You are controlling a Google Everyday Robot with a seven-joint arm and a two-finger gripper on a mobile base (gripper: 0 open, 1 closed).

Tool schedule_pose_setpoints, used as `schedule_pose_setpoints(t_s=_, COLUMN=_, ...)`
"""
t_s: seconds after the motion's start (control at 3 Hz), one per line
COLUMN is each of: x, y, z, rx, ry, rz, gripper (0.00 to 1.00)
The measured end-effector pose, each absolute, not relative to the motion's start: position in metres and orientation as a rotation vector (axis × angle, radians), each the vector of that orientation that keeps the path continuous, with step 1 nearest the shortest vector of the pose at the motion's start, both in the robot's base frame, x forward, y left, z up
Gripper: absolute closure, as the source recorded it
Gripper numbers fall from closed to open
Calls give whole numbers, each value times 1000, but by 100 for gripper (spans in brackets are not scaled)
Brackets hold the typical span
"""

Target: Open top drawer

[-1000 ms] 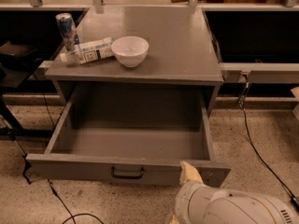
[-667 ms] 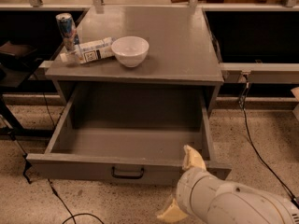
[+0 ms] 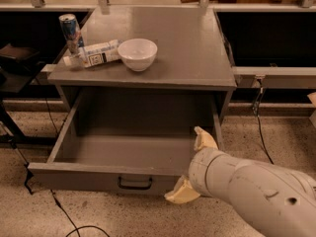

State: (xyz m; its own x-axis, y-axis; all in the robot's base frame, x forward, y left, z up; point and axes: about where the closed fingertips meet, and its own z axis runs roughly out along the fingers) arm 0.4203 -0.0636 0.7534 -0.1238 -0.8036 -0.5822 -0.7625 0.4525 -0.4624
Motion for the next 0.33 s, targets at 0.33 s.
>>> schedule_pose_setpoints(t_s=0.33, x=421, y=-64, z=754, rx=-1318, ry=1890, rz=-62, gripper=0)
